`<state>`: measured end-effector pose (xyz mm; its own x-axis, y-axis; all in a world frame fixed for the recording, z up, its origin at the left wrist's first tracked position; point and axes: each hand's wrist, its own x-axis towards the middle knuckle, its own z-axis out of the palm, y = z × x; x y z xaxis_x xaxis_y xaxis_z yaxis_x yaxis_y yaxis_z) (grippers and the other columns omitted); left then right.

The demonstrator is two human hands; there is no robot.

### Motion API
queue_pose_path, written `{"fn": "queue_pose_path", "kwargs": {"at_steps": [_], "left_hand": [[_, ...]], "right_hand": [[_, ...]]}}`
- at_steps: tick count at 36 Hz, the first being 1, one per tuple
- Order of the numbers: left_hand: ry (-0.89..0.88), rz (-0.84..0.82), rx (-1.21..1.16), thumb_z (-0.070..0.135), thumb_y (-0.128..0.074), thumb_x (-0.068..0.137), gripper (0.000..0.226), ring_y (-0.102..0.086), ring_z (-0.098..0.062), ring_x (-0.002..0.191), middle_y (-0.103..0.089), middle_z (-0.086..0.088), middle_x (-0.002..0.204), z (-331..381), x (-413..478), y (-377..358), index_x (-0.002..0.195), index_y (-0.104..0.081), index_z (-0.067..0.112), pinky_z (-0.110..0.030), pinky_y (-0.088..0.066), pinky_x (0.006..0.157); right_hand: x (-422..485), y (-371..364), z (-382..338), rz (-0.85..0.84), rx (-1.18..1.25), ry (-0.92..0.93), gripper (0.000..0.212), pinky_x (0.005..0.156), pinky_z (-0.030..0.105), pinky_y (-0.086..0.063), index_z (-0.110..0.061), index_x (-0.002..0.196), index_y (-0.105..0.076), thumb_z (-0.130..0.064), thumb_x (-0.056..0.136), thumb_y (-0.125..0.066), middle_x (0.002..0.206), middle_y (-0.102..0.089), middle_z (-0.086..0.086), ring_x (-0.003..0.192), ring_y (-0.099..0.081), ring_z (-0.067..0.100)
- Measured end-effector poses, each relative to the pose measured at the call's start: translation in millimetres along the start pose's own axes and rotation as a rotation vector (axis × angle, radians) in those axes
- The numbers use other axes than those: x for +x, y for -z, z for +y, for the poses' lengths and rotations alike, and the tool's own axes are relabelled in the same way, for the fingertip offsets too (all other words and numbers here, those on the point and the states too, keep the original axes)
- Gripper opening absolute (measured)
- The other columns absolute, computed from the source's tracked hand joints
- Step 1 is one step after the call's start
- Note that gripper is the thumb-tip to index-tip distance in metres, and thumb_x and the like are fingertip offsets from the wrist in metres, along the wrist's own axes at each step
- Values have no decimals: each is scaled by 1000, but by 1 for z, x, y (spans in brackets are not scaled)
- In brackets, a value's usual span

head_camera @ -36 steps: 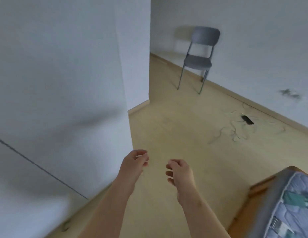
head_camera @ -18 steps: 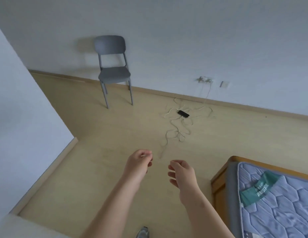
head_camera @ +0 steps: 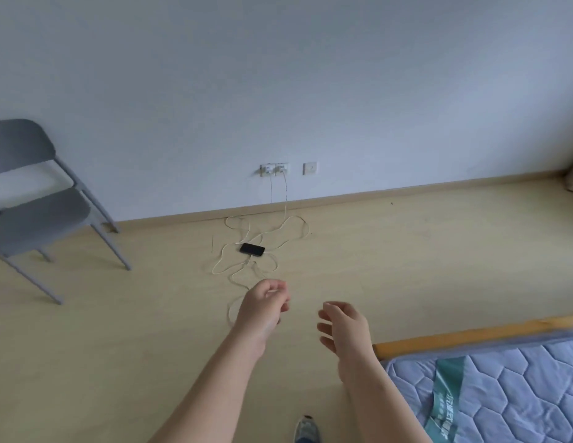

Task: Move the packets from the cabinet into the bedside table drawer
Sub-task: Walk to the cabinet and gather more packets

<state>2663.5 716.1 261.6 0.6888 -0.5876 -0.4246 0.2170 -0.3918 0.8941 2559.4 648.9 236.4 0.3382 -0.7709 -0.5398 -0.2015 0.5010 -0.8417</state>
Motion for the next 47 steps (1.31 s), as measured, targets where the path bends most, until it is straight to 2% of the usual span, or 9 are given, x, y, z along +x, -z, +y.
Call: {"fn": "queue_pose_path", "kwargs": {"at_steps": [6,13,25,30,35,47], "left_hand": [[-17,-47,13,14,-53,92,10,-60,-12,77,-63,1,87,67,96,-60,88,-59,21,-25,-42,68],[-5,-136,45,16,-53,93,10,-61,-14,82,-64,-1,90,117,202,-122,88,-60,22,-28,-44,73],[-107,-383,217,16,-52,92,12,-61,-14,85,-64,1,91,248,417,-275,88,-59,24,-32,-47,84],[-117,-565,298,17,-51,92,11,-61,-14,86,-64,1,92,285,460,-364,90,-59,24,-30,-46,84],[-96,-702,379,14,-51,93,12,-60,-14,84,-63,1,91,302,491,-460,89,-59,23,-25,-45,73],[-188,-850,424,14,-49,94,13,-59,-11,81,-62,1,92,387,534,-735,88,-57,23,-26,-44,72]], "right_hand": [[94,14,-85,38,36,55,14,63,26,-42,-18,81,-54,-12,93,-49,83,-56,0,71,-53,14],[202,32,-141,120,89,10,12,64,27,-43,-18,83,-55,-13,93,-50,87,-58,1,74,-55,16],[415,70,-275,338,247,44,11,68,28,-45,-19,86,-55,-14,94,-49,91,-59,1,78,-56,15],[468,120,-314,479,366,22,10,69,29,-46,-19,87,-55,-14,94,-49,91,-60,1,77,-57,15],[518,184,-330,599,468,-31,12,68,28,-45,-18,86,-54,-12,94,-49,91,-59,3,76,-55,16],[648,410,-436,757,515,68,11,66,27,-44,-20,84,-54,-14,93,-50,89,-59,0,74,-55,13]]}}
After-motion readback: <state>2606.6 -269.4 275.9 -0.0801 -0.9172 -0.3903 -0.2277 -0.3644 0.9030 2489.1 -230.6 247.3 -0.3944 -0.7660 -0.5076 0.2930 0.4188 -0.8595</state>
